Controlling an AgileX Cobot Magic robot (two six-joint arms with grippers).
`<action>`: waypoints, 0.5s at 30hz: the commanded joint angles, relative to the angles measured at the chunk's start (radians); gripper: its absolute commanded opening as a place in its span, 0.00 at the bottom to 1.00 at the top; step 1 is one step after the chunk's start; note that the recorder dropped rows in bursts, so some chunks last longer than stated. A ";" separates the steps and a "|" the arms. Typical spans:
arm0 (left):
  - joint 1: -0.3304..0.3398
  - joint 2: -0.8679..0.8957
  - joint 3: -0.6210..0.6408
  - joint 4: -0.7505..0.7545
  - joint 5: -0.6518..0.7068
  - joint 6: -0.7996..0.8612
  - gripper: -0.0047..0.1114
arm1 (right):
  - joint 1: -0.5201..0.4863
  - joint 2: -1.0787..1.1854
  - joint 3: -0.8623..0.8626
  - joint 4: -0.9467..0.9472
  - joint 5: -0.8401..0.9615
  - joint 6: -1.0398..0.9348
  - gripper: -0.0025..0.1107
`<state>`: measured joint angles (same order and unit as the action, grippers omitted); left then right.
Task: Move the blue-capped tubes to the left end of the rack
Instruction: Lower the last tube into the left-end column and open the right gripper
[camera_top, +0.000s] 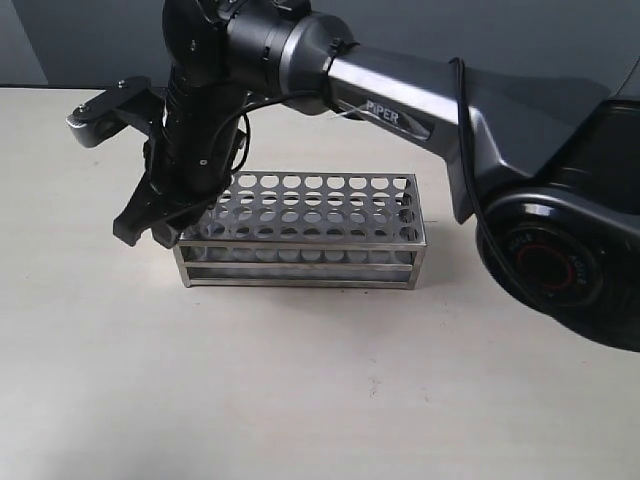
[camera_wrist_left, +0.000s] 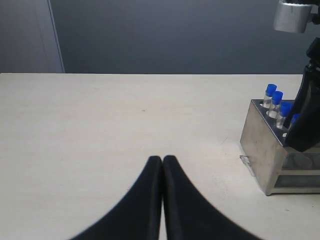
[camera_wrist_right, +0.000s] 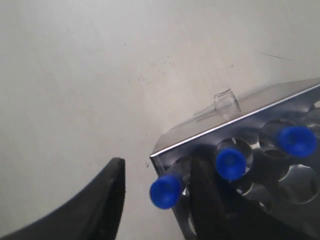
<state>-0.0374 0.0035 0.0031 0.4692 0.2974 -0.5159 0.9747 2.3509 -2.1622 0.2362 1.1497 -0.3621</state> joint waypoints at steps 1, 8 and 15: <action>-0.006 -0.004 -0.003 0.000 -0.007 -0.001 0.05 | 0.002 -0.015 0.001 0.007 0.005 -0.003 0.39; -0.006 -0.004 -0.003 0.000 -0.007 -0.001 0.05 | 0.002 -0.054 0.001 -0.064 0.011 0.015 0.39; -0.006 -0.004 -0.003 0.000 -0.007 -0.001 0.05 | 0.002 -0.054 0.001 -0.102 0.032 0.025 0.39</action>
<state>-0.0374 0.0035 0.0031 0.4692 0.2974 -0.5159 0.9769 2.3062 -2.1622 0.1616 1.1733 -0.3452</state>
